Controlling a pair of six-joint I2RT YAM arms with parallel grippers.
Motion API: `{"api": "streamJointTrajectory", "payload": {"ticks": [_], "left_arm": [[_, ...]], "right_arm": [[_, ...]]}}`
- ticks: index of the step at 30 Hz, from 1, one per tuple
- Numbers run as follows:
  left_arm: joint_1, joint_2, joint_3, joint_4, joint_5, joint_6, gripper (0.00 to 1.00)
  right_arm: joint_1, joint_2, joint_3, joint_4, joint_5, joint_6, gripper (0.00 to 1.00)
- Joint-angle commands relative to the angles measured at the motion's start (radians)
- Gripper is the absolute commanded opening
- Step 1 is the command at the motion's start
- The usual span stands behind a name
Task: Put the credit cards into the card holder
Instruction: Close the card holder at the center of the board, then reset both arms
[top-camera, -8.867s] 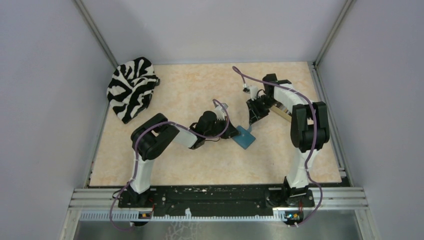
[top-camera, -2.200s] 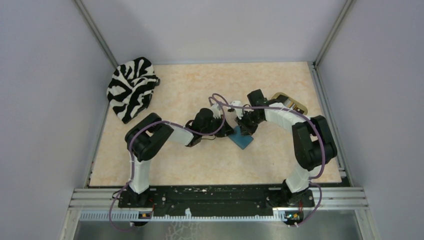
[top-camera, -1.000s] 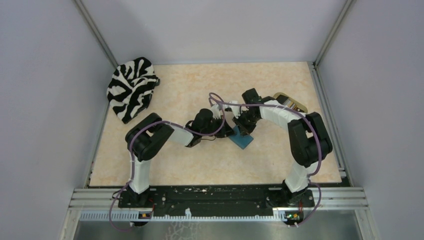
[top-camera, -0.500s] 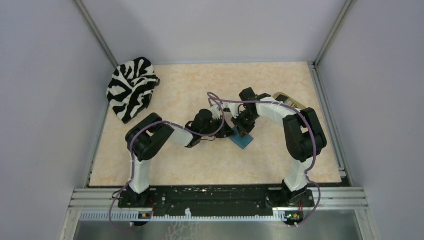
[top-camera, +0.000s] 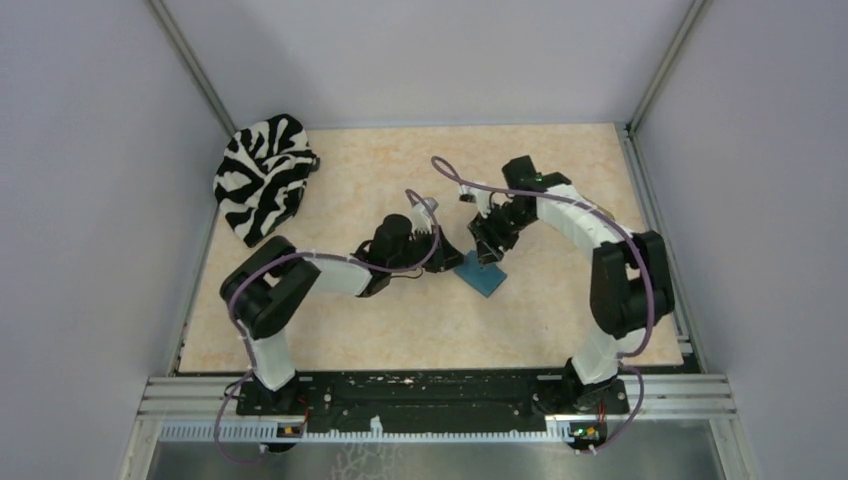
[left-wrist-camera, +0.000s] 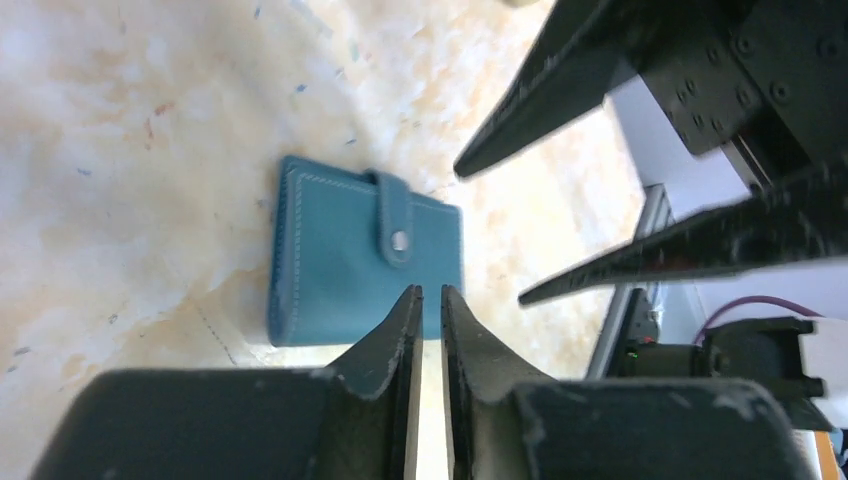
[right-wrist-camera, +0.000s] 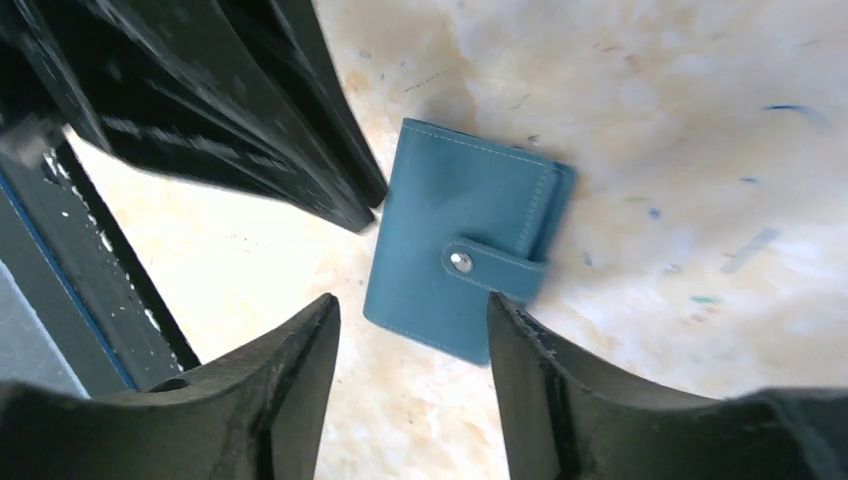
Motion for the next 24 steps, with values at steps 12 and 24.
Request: {"api": "streamJointTrajectory", "payload": {"ticks": [12,24], "left_arm": [[0.093,-0.854,-0.224,-0.277,-0.278,0.364,0.99],[0.109,-1.267,-0.112,-0.709,-0.291,0.315,0.99]], "right_arm": [[-0.245,-0.587,-0.010,0.417,0.322,0.349,0.98],[-0.249,-0.677,0.027,0.389,0.152,0.601,0.98]]}}
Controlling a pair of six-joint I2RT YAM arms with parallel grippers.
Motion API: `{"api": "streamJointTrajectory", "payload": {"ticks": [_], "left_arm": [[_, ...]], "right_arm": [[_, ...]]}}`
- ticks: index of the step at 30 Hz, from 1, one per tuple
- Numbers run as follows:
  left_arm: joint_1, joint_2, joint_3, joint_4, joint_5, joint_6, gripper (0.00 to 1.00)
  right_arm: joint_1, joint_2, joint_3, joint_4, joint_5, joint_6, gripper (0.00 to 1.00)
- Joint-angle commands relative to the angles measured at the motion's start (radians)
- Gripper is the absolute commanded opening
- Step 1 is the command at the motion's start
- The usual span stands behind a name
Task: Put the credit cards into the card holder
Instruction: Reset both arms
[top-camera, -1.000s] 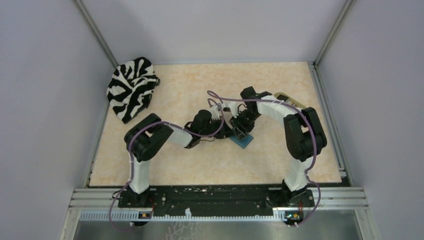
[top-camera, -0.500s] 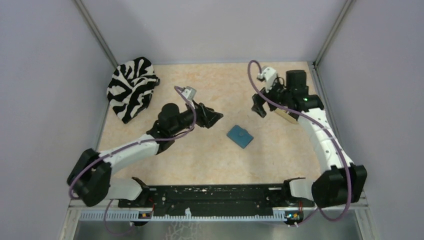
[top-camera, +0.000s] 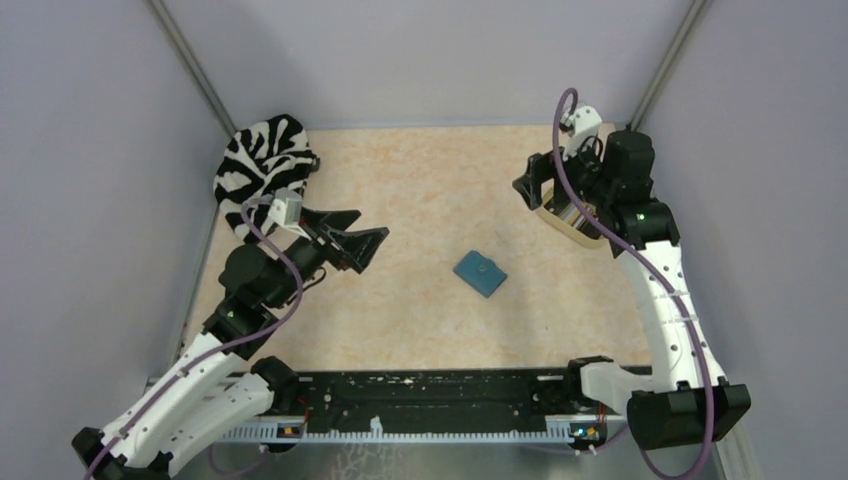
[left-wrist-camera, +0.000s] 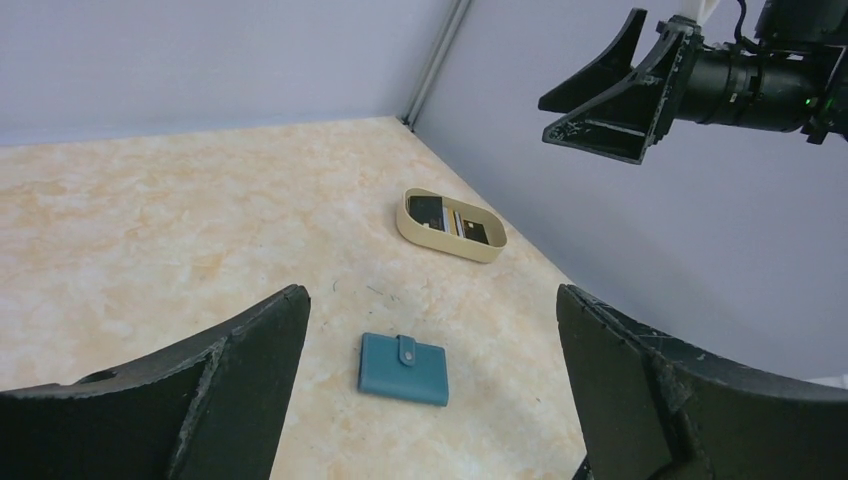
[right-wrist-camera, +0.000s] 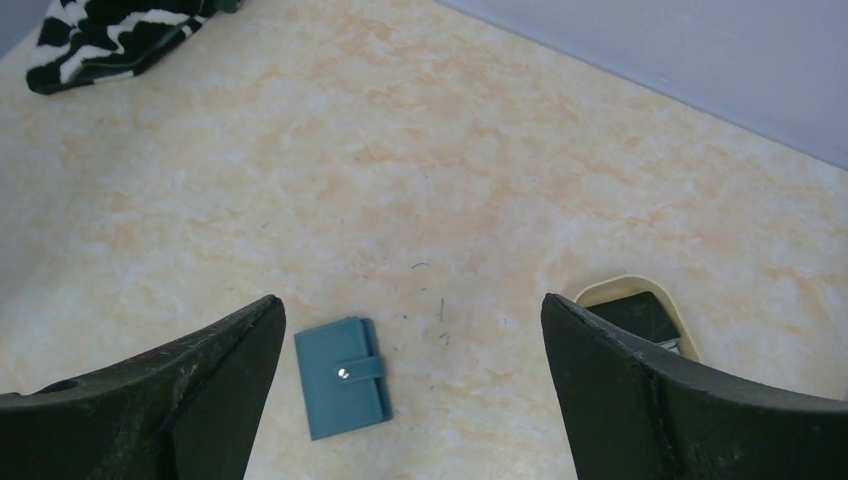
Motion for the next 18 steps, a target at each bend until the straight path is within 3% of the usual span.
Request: {"api": "streamJointTrajectory", "payload": {"ticks": [1,8,18], "left_arm": [[0.003,-0.067,0.075,-0.211,-0.016,-0.006,0.99],[0.004,-0.128,0.075,-0.328,-0.024,-0.023,0.99],[0.003,-0.154,0.055,-0.347,-0.026,-0.037,0.99]], "right_arm": [[-0.002,-0.053,0.026,0.066,0.034,0.229,0.98],[-0.002,-0.073,0.043,0.056,0.030,0.293,0.98],[-0.001,-0.078,0.039,0.062,0.011,0.269,0.98]]}}
